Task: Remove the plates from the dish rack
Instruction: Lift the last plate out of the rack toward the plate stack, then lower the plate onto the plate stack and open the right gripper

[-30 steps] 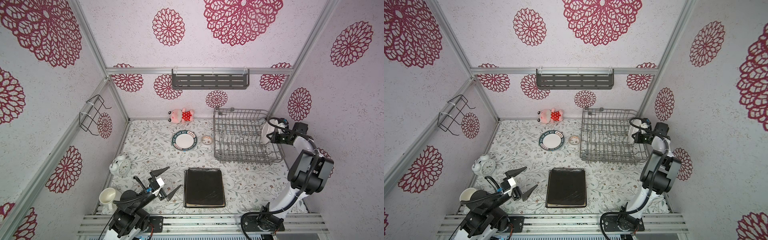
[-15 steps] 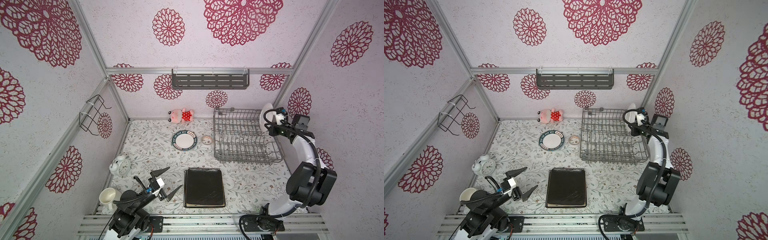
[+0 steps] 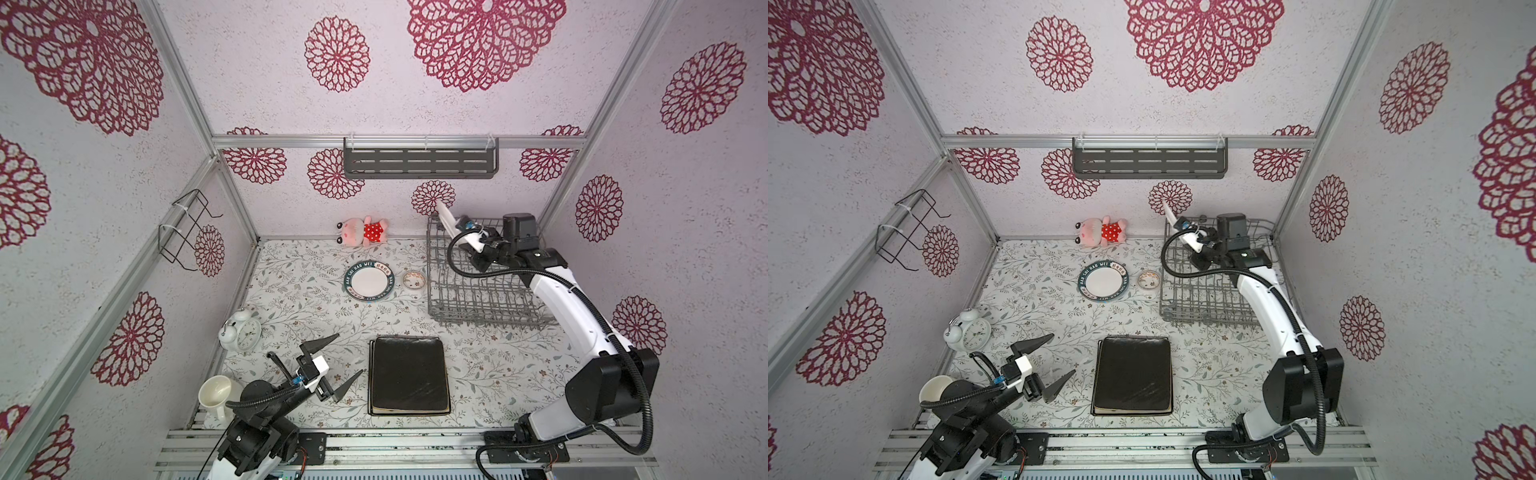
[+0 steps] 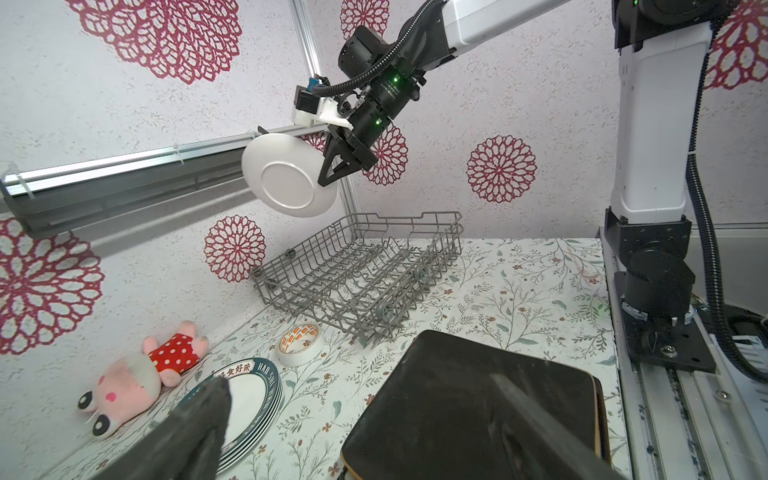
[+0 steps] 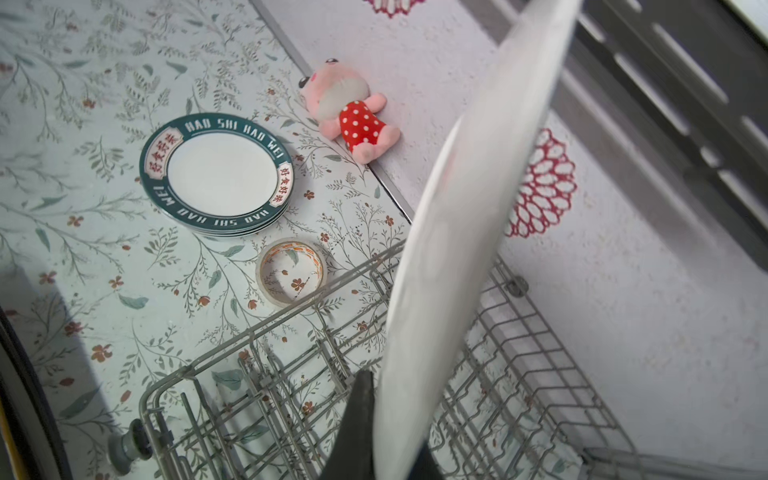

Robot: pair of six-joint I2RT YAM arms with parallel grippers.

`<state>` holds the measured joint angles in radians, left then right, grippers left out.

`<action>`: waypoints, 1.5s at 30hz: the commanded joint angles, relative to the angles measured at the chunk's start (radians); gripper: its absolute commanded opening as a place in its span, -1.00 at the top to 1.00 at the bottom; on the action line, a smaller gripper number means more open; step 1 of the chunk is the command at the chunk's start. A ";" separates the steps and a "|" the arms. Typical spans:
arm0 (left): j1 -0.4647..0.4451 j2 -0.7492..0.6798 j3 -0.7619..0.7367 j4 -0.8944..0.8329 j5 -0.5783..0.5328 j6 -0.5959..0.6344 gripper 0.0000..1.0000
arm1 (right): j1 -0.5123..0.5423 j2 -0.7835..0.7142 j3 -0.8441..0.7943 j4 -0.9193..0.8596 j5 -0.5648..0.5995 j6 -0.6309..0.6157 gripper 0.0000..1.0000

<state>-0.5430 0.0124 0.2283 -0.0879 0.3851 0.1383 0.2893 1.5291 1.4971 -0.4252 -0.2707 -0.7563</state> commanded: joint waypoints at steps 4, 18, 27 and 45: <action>0.008 -0.009 -0.012 0.000 -0.009 0.010 -0.95 | 0.213 0.009 0.016 0.057 0.248 -0.276 1.00; 0.009 -0.009 -0.012 0.000 -0.007 0.008 -0.95 | 0.477 0.266 -0.055 0.408 0.573 -0.644 1.00; 0.009 -0.009 -0.013 0.000 -0.006 0.007 -0.95 | 0.522 0.419 -0.086 0.630 0.639 -0.767 1.00; 0.011 -0.009 -0.012 0.001 0.001 0.004 -0.95 | 0.546 0.555 -0.080 0.770 0.686 -0.791 1.00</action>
<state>-0.5404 0.0124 0.2279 -0.0879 0.3801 0.1379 0.8268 2.0979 1.3998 0.2634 0.3824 -1.5288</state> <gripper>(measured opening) 0.975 0.074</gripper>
